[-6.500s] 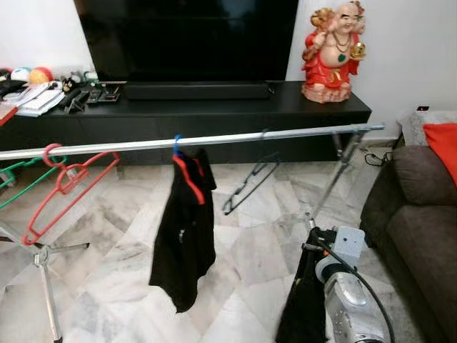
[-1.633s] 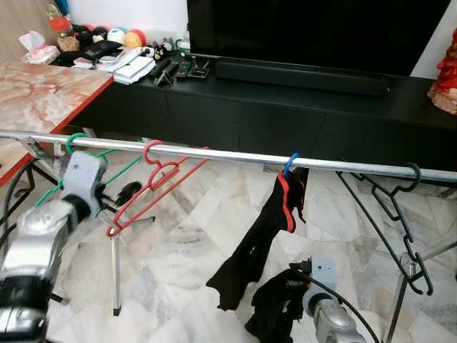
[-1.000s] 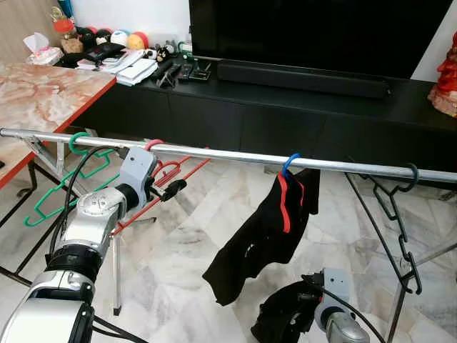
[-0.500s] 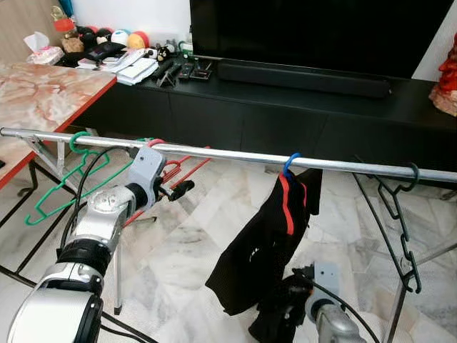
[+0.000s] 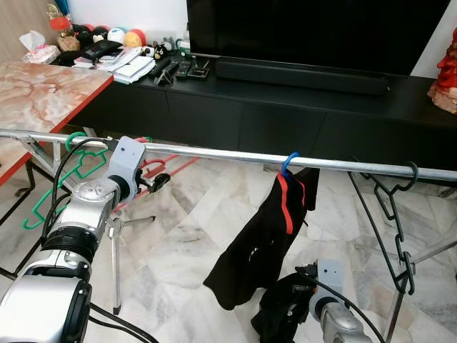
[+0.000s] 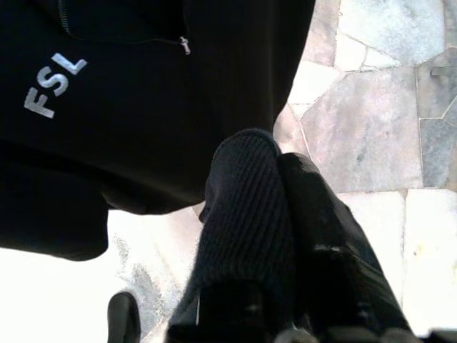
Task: Hang hanger
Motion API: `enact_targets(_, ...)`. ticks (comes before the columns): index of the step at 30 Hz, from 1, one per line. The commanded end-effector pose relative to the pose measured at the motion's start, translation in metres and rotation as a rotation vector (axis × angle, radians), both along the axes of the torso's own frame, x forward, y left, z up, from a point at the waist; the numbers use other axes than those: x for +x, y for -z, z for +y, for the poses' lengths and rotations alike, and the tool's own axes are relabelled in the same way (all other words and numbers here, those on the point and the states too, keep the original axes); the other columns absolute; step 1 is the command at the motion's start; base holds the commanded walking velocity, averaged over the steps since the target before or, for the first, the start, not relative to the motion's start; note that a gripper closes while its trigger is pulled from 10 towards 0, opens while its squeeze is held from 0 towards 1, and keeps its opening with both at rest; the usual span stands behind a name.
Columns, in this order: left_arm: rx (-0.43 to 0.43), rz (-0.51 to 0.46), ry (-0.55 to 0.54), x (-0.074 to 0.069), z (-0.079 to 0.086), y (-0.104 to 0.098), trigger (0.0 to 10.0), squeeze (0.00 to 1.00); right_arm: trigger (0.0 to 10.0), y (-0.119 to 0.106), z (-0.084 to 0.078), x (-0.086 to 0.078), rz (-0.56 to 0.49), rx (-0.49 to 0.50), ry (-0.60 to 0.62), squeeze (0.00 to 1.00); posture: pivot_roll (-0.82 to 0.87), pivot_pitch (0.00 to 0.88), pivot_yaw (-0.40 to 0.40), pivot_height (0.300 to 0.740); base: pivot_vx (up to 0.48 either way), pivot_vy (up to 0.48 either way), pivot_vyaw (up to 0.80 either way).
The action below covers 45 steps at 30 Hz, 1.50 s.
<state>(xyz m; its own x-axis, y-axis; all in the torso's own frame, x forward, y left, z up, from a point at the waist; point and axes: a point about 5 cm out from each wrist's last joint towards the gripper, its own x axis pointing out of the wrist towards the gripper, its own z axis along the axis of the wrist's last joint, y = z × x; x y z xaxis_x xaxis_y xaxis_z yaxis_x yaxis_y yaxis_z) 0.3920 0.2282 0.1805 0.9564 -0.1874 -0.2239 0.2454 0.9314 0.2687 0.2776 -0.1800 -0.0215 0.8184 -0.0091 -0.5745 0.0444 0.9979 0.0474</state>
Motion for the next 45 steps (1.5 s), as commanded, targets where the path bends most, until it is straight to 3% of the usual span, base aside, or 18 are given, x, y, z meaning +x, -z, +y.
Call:
enact_targets(1, -0.02, 0.02, -0.028, -0.003, 0.008, 0.004, 10.0, 0.0, 10.0, 0.002, -0.001, -0.002, 0.012, 0.005, 0.006, 0.0, 0.02, 0.161, -0.002, 0.74, 0.0, 0.0, 0.0)
enact_targets(4, -0.068, 0.02, 0.008, -0.005, 0.005, 0.003, 10.0, 0.0, 10.0, 0.002, -0.002, -0.002, 0.01, 0.005, 0.01, 0.0, 0.02, 0.163, -0.003, 0.74, 0.0, 0.0, 0.0)
enact_targets(7, -0.05, 0.034, 0.094, -0.012, 0.003, 0.003, 10.0, 0.0, 10.0, 0.003, -0.002, -0.003, 0.011, 0.002, 0.006, 0.0, 0.02, 0.165, -0.004, 0.74, 0.0, 0.0, 0.0)
enact_targets(13, 0.033, 0.088, 0.023, -0.02, 0.02, 0.004, 10.0, 0.0, 10.0, 0.004, -0.005, -0.006, 0.009, 0.0, 0.003, 0.0, 0.02, 0.166, -0.003, 0.74, 0.0, 0.0, 0.0)
enact_targets(19, 0.018, 0.147, 0.041, -0.035, 0.021, 0.002, 10.0, 0.0, 10.0, 0.004, -0.005, -0.006, -0.001, -0.003, -0.001, 0.0, 0.02, 0.166, -0.002, 0.74, 0.0, 0.0, 0.0)
enact_targets(21, 0.037, 0.12, -0.011, -0.038, 0.025, 0.0, 10.0, 0.0, 10.0, 0.002, -0.004, -0.004, -0.008, -0.003, -0.006, 0.0, 0.03, 0.167, -0.002, 0.74, 0.0, 0.0, 0.0)
enact_targets(24, -0.003, 0.014, -0.115, -0.027, 0.029, -0.002, 10.0, 0.0, 10.0, -0.002, 0.003, 0.001, -0.023, -0.001, -0.019, 0.0, 0.03, 0.164, -0.004, 0.74, 0.0, 0.0, 0.0)
enact_targets(26, -0.017, 0.015, -0.151, -0.025, 0.029, 0.0, 10.0, 0.0, 10.0, -0.002, 0.004, 0.002, -0.027, 0.001, -0.022, 0.0, 0.02, 0.162, -0.002, 0.74, 0.0, 0.0, 0.0)
enact_targets(28, -0.082, 0.009, -0.176, -0.021, 0.021, 0.004, 10.0, 0.0, 10.0, -0.002, 0.008, 0.003, -0.031, -0.001, -0.028, 0.0, 0.02, 0.162, -0.002, 0.74, 0.0, 0.0, 0.0)
enact_targets(31, -0.108, 0.025, -0.183, -0.018, 0.015, 0.01, 10.0, 0.0, 10.0, -0.001, 0.011, 0.002, -0.029, -0.001, -0.031, 0.0, 0.02, 0.159, -0.002, 0.74, 0.0, 0.0, 0.0)
enact_targets(33, -0.173, 0.095, -0.16, -0.014, -0.004, 0.032, 10.0, 0.0, 10.0, 0.002, 0.015, -0.002, -0.02, -0.001, -0.033, 0.0, 0.01, 0.151, 0.0, 0.74, 0.0, 0.0, 0.0)
enact_targets(39, -0.186, 0.098, -0.188, -0.007, -0.024, 0.043, 10.0, 0.0, 10.0, 0.006, 0.015, -0.006, -0.003, -0.001, -0.026, 0.0, -0.02, 0.136, 0.004, 0.74, 0.0, 0.0, 0.0)
enact_targets(43, -0.196, 0.077, -0.232, -0.004, -0.026, 0.041, 10.0, 0.0, 10.0, 0.006, 0.013, -0.007, -0.001, -0.004, -0.022, 0.0, -0.02, 0.136, 0.004, 0.74, 0.0, 0.0, 0.0)
enact_targets(44, -0.197, 0.055, -0.275, -0.003, -0.026, 0.038, 5.8, 0.0, 10.0, 0.006, 0.0, -0.008, -0.001, -0.01, -0.011, 0.0, -0.02, 0.124, 0.006, 0.74, 0.0, 0.0, 0.0)
enact_targets(45, -0.193, 0.05, -0.289, -0.002, -0.026, 0.038, 0.0, 0.0, 10.0, 0.006, -0.004, -0.009, -0.001, -0.013, -0.007, 0.0, -0.02, 0.124, 0.006, 0.74, 0.0, 0.0, 0.0)
